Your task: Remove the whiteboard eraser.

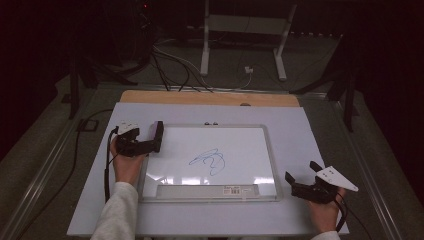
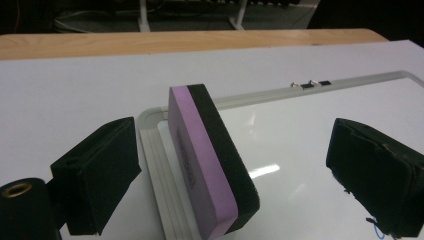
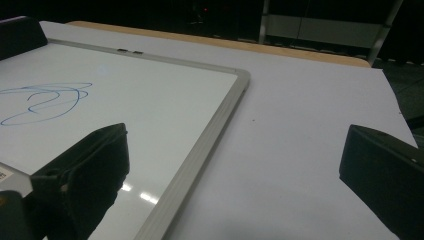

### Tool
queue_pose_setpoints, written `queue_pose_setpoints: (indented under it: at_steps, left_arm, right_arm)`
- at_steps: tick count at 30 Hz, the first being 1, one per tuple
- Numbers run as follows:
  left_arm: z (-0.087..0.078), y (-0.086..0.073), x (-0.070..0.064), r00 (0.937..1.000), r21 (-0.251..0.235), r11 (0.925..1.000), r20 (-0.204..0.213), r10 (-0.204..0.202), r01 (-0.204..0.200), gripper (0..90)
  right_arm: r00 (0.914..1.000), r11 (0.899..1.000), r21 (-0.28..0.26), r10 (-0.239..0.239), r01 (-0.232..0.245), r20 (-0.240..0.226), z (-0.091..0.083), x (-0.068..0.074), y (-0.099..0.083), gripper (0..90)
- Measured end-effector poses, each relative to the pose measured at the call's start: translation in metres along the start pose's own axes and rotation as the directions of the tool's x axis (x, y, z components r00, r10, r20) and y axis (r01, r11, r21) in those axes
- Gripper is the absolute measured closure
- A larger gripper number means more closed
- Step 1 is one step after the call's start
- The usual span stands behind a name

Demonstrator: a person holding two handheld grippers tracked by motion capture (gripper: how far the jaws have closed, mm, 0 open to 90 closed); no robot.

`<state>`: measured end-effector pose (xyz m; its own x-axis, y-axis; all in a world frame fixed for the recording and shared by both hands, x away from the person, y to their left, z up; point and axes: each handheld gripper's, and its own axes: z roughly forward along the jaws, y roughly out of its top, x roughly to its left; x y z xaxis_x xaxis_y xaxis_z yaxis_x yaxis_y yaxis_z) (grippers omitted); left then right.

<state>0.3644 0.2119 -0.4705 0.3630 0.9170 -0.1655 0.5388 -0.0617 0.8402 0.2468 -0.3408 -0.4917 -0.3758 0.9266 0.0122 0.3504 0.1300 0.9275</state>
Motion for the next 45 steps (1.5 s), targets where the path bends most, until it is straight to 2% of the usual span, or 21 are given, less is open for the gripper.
queue_pose_setpoints:
  at_steps: [8, 14, 24, 26, 33, 36, 39, 42, 45]
  left_arm:
    - [0.010, -0.002, 0.000, 1.0000, 0.037, 0.9993, -0.005, -0.007, 0.008, 14.4]
    - [0.017, -0.002, -0.001, 0.9997, 0.072, 0.9974, -0.026, -0.002, 0.004, 18.5]
    - [0.026, -0.004, 0.000, 0.9986, 0.110, 0.9936, -0.048, -0.020, 0.025, 26.6]
    - [0.028, -0.004, 0.000, 0.9984, 0.118, 0.9927, -0.053, -0.022, 0.028, 30.9]
    - [0.033, -0.006, -0.002, 0.9982, 0.144, 0.9893, -0.059, -0.012, 0.021, 37.3]
    - [0.036, -0.006, -0.004, 0.9970, 0.157, 0.9875, -0.077, -0.003, 0.015, 42.3]
    - [0.037, -0.006, -0.005, 0.9964, 0.158, 0.9873, -0.085, 0.001, 0.013, 51.5]
    - [0.036, -0.006, -0.005, 0.9953, 0.162, 0.9867, -0.097, 0.007, 0.009, 55.6]
    - [0.034, -0.005, -0.006, 0.9918, 0.161, 0.9869, -0.125, 0.022, -0.002, 60.0]
  right_arm:
    - [1.0000, 1.000, 0.001, -0.008, 0.008, 0.000, 0.000, 0.001, 0.000, 0.0]
    - [0.9999, 1.000, 0.003, -0.014, 0.014, -0.002, 0.000, 0.001, 0.000, 0.0]
    - [0.9997, 1.000, 0.006, -0.025, 0.025, -0.004, 0.001, 0.003, 0.000, 0.0]
    - [0.9996, 1.000, 0.005, -0.027, 0.027, -0.004, 0.001, 0.003, 0.000, 0.0]
    - [0.9995, 1.000, 0.006, -0.030, 0.030, -0.004, 0.001, 0.003, 0.000, 0.0]
    - [0.9995, 0.999, 0.005, -0.031, 0.031, -0.002, 0.001, 0.003, 0.000, 0.0]
    - [0.9994, 0.999, 0.006, -0.034, 0.034, -0.001, 0.001, 0.003, 0.001, 0.0]
    - [0.9994, 0.999, 0.006, -0.035, 0.035, -0.001, 0.001, 0.003, 0.001, 0.0]
    - [0.9993, 0.999, 0.008, -0.037, 0.037, 0.000, 0.001, 0.003, 0.001, 0.0]
